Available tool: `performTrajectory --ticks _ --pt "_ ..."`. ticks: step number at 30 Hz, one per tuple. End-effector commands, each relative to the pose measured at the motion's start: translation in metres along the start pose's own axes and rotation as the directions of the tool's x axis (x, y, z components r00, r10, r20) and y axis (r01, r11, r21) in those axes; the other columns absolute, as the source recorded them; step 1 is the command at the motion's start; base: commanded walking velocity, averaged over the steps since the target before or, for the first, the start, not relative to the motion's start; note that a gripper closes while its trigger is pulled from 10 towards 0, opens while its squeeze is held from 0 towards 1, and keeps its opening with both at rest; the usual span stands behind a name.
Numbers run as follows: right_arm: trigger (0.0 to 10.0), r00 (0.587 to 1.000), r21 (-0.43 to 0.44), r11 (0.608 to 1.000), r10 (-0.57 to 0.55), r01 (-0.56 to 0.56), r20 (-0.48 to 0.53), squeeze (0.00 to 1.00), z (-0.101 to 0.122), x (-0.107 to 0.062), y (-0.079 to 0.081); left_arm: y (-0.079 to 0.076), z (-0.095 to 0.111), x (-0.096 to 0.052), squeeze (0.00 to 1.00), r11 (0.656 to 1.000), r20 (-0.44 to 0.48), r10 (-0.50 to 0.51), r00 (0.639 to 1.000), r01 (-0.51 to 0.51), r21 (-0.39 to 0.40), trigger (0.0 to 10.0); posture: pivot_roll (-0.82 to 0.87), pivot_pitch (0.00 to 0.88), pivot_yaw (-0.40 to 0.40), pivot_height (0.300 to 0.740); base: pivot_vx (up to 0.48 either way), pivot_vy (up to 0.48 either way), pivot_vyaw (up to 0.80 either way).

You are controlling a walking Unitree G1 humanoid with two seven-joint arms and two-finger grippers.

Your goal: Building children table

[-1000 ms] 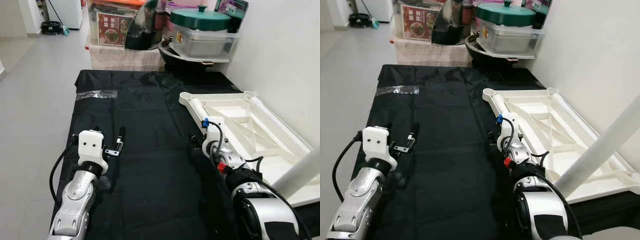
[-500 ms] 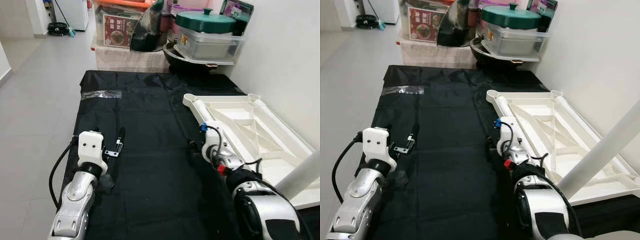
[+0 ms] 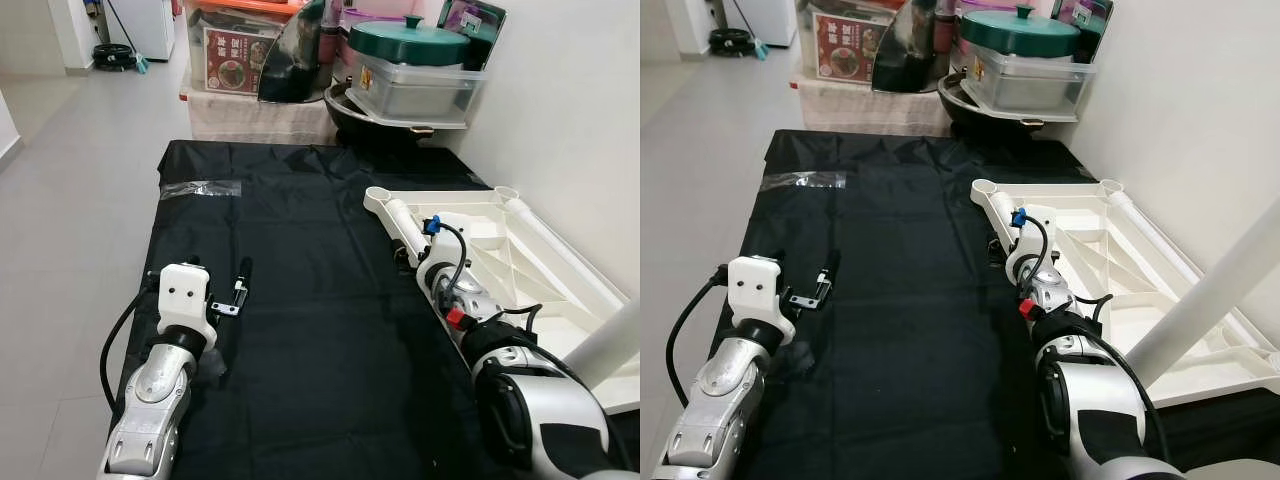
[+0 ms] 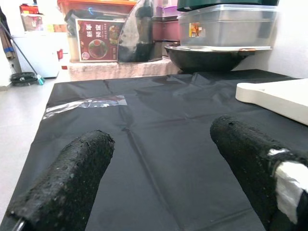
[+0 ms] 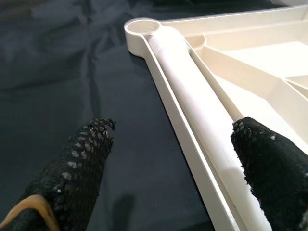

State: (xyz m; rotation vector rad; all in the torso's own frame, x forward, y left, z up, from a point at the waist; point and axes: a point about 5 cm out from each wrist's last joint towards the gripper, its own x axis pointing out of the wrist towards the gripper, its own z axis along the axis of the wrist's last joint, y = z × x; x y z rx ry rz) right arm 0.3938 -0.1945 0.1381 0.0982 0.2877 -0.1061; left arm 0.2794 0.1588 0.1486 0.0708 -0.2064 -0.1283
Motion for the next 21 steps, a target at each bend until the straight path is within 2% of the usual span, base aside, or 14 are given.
performTrajectory --ticks 1,3,12,18,19,21 --pt "10.0 0.996 -0.011 0.999 -0.034 0.033 -0.082 0.0 -0.016 -0.001 -0.005 0.001 -0.005 -0.002 0.0 1.0 -0.03 -0.001 1.0 0.001 0.011 10.0 0.1 0.0 -0.16 0.74 0.0 0.0 0.0" --pt "10.0 0.993 -0.016 0.999 -0.035 0.034 -0.115 0.0 -0.022 -0.002 -0.005 0.002 -0.005 -0.002 0.0 1.0 -0.031 0.002 1.0 -0.001 0.014 10.0 0.1 0.0 -0.161 0.74 0.0 0.0 0.0" --pt "10.0 0.984 -0.001 0.994 -0.105 0.106 -0.141 0.0 -0.025 -0.003 -0.018 0.002 -0.006 -0.003 0.0 1.0 -0.035 0.004 0.999 -0.004 0.019 10.0 0.1 0.0 -0.161 0.74 0.0 0.0 0.0" --pt "10.0 0.983 -0.005 0.995 -0.096 0.097 -0.159 0.0 -0.027 -0.003 -0.017 0.003 -0.006 -0.002 0.0 1.0 -0.036 0.005 0.999 -0.004 0.021 10.0 0.11 0.0 -0.163 0.74 0.0 0.0 0.0" --pt "10.0 0.984 -0.007 0.999 -0.053 0.052 -0.17 0.0 -0.03 -0.003 -0.01 0.002 -0.006 -0.002 0.0 1.0 -0.036 0.005 0.999 -0.004 0.021 10.0 0.1 0.0 -0.163 0.74 0.0 0.0 0.0" --pt "10.0 0.984 -0.007 0.999 -0.053 0.052 -0.17 0.0 -0.03 -0.003 -0.01 0.002 -0.006 -0.002 0.0 1.0 -0.036 0.005 0.999 -0.004 0.021 10.0 0.1 0.0 -0.163 0.74 0.0 0.0 0.0"
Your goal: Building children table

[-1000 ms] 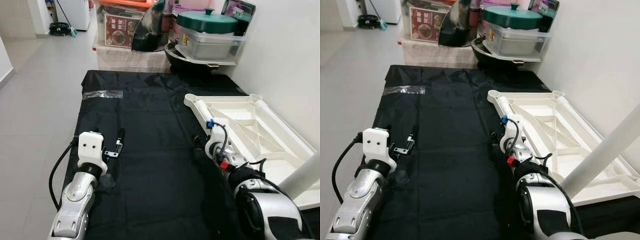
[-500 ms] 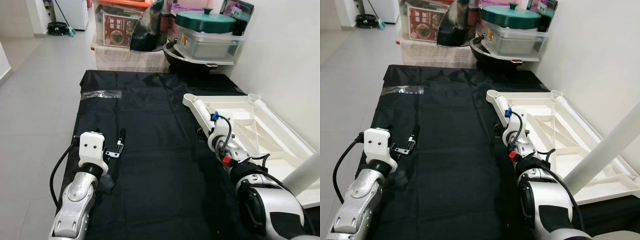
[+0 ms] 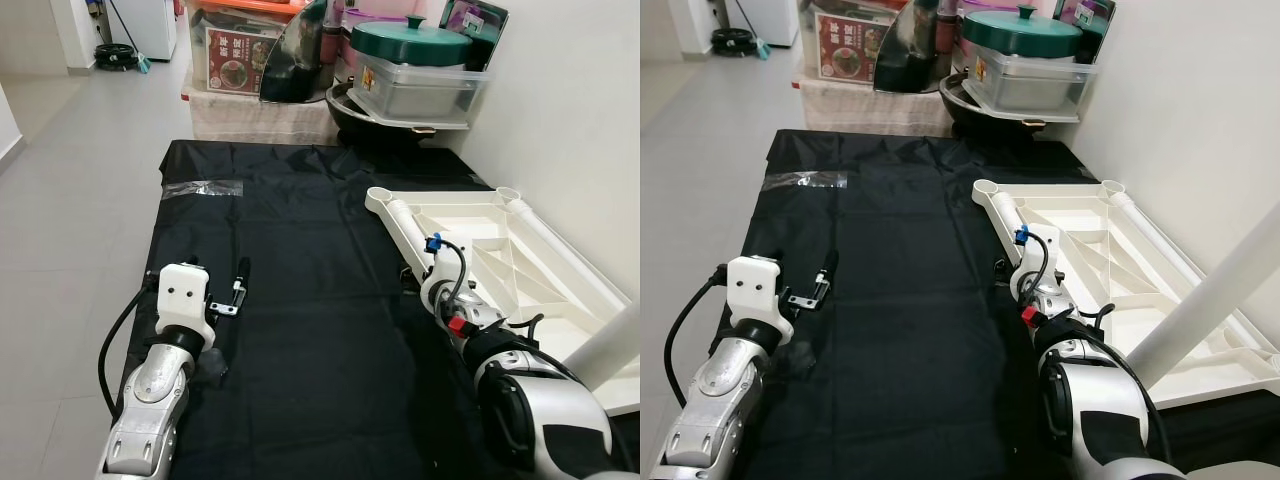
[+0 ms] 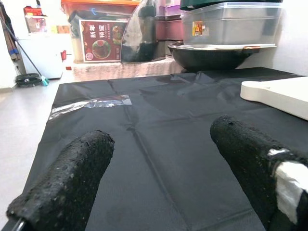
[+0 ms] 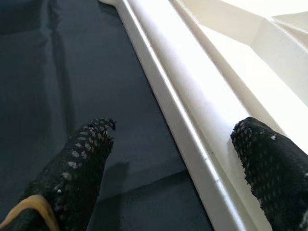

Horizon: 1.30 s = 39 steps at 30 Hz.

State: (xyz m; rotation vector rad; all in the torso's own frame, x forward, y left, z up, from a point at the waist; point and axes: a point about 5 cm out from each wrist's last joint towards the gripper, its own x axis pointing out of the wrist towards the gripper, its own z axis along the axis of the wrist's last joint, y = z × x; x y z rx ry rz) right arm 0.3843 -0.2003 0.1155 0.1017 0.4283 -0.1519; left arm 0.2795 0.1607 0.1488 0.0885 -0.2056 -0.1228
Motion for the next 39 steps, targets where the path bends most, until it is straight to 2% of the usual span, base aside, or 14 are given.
performTrajectory --ticks 1,5,8,14,18,26,30,32,33,39 --pt "10.0 0.999 -0.011 0.999 0.031 -0.032 -0.039 0.0 -0.008 0.0 0.003 0.0 -0.007 -0.002 0.0 1.0 -0.034 0.001 0.999 0.0 0.002 10.0 0.1 0.0 -0.163 0.74 0.0 0.0 0.0" --pt "10.0 0.997 -0.021 0.998 0.06 -0.061 -0.047 0.0 -0.01 0.0 0.008 0.0 -0.007 -0.002 0.0 1.0 -0.034 0.0 0.999 0.0 0.002 10.0 0.1 0.0 -0.164 0.74 0.0 0.0 0.0" --pt "10.0 0.99 -0.069 0.991 0.108 -0.115 -0.088 0.0 -0.021 -0.001 0.017 -0.001 -0.008 -0.002 0.0 1.0 -0.036 0.001 0.999 -0.001 0.003 10.0 0.1 0.0 -0.169 0.74 0.0 0.0 0.0" --pt "10.0 0.985 -0.101 0.985 0.125 -0.137 -0.119 0.0 -0.029 -0.001 0.018 -0.001 -0.008 -0.002 0.0 1.0 -0.037 0.004 0.999 -0.004 0.004 10.0 0.1 0.0 -0.169 0.74 0.0 0.0 0.0" --pt "10.0 0.979 -0.071 0.988 0.122 -0.134 -0.161 0.0 -0.034 -0.002 0.016 -0.001 -0.011 -0.003 0.0 1.0 -0.049 0.007 0.999 -0.007 0.009 10.0 0.1 0.0 -0.171 0.74 0.0 0.0 0.0" --pt "10.0 0.976 -0.027 0.99 0.129 -0.136 -0.177 0.0 -0.033 -0.002 0.012 -0.002 -0.012 -0.003 0.0 1.0 -0.057 0.009 0.998 -0.008 0.012 10.0 0.1 0.0 -0.172 0.74 0.0 0.0 0.0" --pt "10.0 0.977 -0.009 0.992 0.126 -0.13 -0.173 0.0 -0.022 -0.002 -0.003 0.0 -0.013 -0.004 0.0 1.0 -0.063 0.012 0.998 -0.01 0.019 10.0 0.1 0.0 -0.173 0.74 0.0 0.0 0.0" --pt "10.0 0.978 -0.012 0.992 0.119 -0.123 -0.171 0.0 -0.018 -0.002 -0.008 0.001 -0.013 -0.004 0.0 1.0 -0.065 0.013 0.998 -0.011 0.022 10.0 0.1 0.0 -0.175 0.74 0.0 0.0 0.0" --pt "10.0 0.978 -0.04 0.99 0.124 -0.132 -0.171 0.0 -0.011 -0.002 -0.015 0.002 -0.013 -0.004 0.0 1.0 -0.067 0.016 0.998 -0.014 0.026 10.0 0.1 0.0 -0.18 0.74 0.0 0.0 0.0" --pt "10.0 0.954 -0.101 0.971 0.188 -0.216 -0.234 0.0 -0.016 -0.004 -0.009 0.001 -0.013 -0.005 0.0 0.999 -0.068 0.019 0.998 -0.017 0.027 10.0 0.1 0.0 -0.182 0.74 0.0 0.0 0.0"
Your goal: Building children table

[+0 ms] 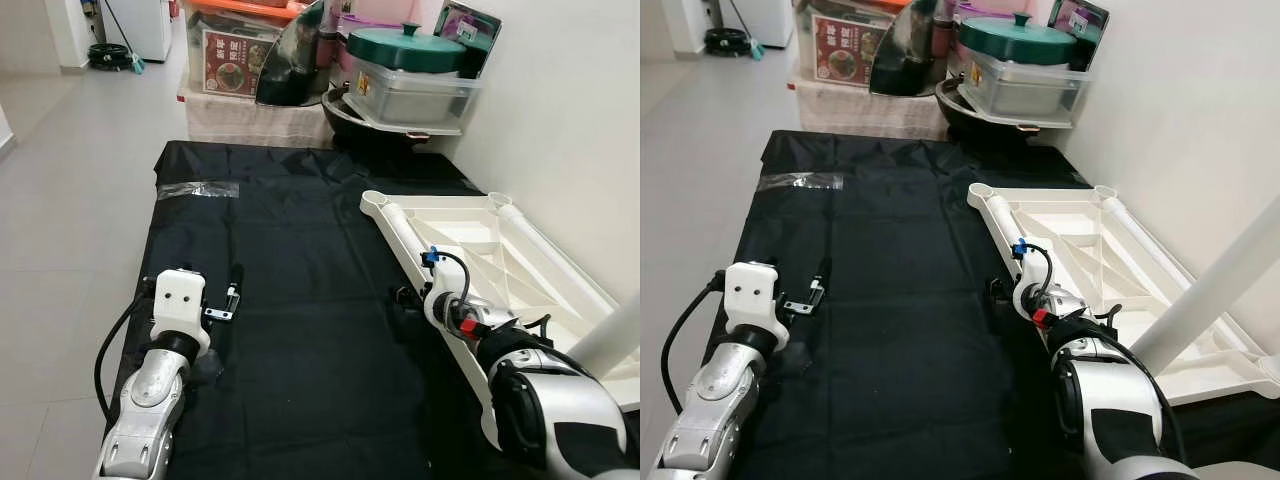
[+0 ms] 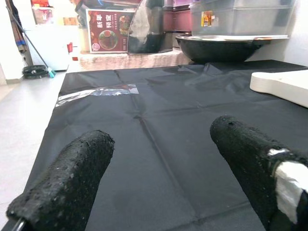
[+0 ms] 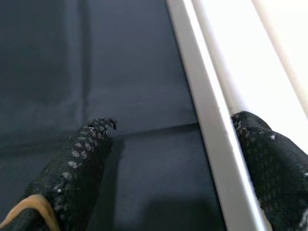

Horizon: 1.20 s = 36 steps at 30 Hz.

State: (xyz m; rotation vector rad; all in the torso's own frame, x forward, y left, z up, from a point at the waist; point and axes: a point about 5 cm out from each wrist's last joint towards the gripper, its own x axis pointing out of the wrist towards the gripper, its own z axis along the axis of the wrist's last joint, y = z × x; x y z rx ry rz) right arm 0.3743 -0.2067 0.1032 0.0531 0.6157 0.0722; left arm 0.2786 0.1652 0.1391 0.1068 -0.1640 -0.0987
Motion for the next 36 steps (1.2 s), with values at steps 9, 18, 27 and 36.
performTrajectory --ticks 9,18,27,36 --pt "8.0 0.993 -0.097 0.992 0.074 -0.083 -0.093 0.0 -0.009 0.003 0.015 -0.003 -0.005 -0.003 0.0 1.0 -0.029 -0.002 1.0 0.002 0.013 10.0 0.11 0.0 -0.184 0.74 0.0 0.0 0.0" --pt "0.0 0.99 -0.125 0.983 0.128 -0.135 -0.061 0.0 -0.002 0.003 0.022 -0.003 -0.005 -0.003 0.0 1.0 -0.033 -0.004 0.999 0.004 0.016 10.0 0.11 0.0 -0.185 0.74 0.0 0.0 0.0" --pt "0.0 0.953 -0.239 0.922 0.294 -0.304 -0.074 0.0 0.001 0.001 0.031 -0.005 -0.008 -0.004 0.0 1.0 -0.045 -0.01 0.999 0.01 0.015 10.0 0.1 0.0 -0.185 0.74 0.0 0.0 0.0" --pt "0.0 0.854 -0.524 0.68 0.468 -0.512 -0.227 0.0 -0.013 -0.005 0.034 -0.005 -0.009 -0.003 0.0 1.0 -0.051 -0.012 0.999 0.013 0.018 10.0 0.09 0.0 -0.181 0.74 0.0 0.0 0.0"
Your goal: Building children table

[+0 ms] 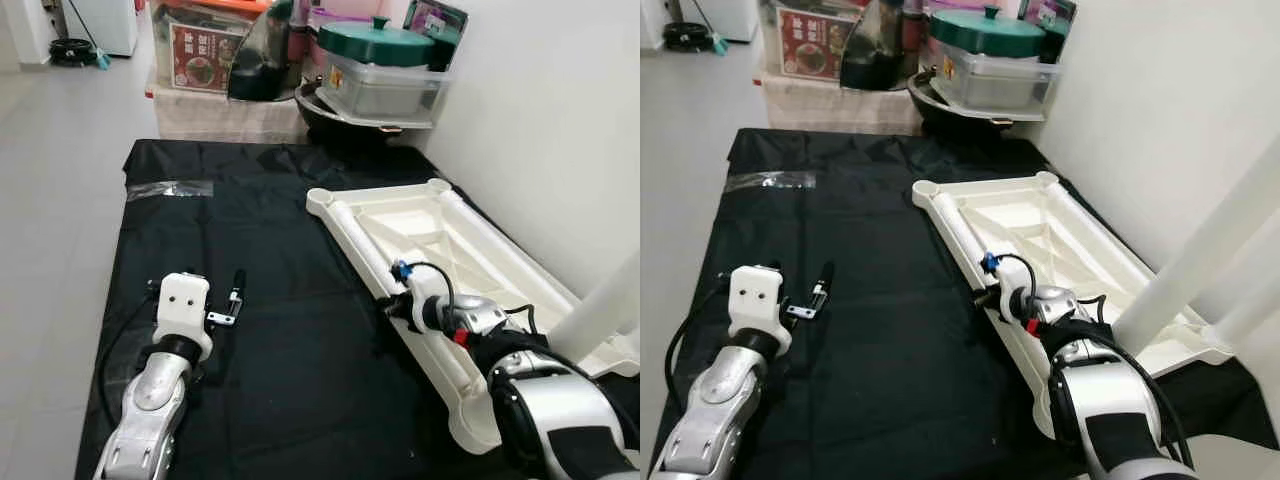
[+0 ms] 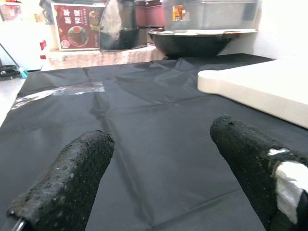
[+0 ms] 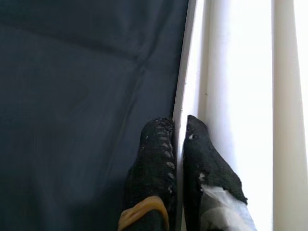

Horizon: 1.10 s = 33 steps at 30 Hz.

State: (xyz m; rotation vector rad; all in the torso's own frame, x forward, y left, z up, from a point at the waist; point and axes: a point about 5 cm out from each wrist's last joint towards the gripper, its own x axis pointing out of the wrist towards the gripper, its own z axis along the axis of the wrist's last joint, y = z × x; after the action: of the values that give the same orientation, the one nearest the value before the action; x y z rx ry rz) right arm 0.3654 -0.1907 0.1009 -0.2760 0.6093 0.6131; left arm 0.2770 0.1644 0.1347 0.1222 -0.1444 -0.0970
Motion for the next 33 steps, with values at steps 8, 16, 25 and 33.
performTrajectory --ticks 8,16,25,33 --pt "0.0 0.865 -0.412 0.761 0.453 -0.502 -0.218 0.0 -0.034 -0.011 0.032 -0.002 -0.006 0.0 0.0 1.0 -0.034 -0.017 0.999 0.017 0.011 10.0 0.09 0.0 -0.17 0.74 0.0 0.0 0.0" --pt "0.0 0.828 -0.475 0.68 0.494 -0.558 -0.266 0.0 -0.045 -0.028 0.025 -0.003 -0.005 0.003 0.0 0.999 -0.031 -0.028 0.999 0.028 0.017 10.0 0.08 0.0 -0.154 0.74 0.0 0.0 0.0" --pt "0.0 0.79 -0.556 0.562 0.455 -0.612 -0.411 0.0 -0.061 -0.047 0.013 -0.002 -0.005 0.004 0.0 0.999 -0.029 -0.035 0.999 0.035 0.026 10.0 0.08 0.0 -0.149 0.74 0.0 0.0 0.0" --pt "0.0 0.774 -0.68 0.379 0.393 -0.628 -0.496 0.0 -0.05 -0.057 0.007 0.0 -0.005 0.005 0.0 0.998 -0.034 -0.045 0.998 0.046 0.038 10.0 0.09 0.0 -0.141 0.74 0.0 0.0 0.0"
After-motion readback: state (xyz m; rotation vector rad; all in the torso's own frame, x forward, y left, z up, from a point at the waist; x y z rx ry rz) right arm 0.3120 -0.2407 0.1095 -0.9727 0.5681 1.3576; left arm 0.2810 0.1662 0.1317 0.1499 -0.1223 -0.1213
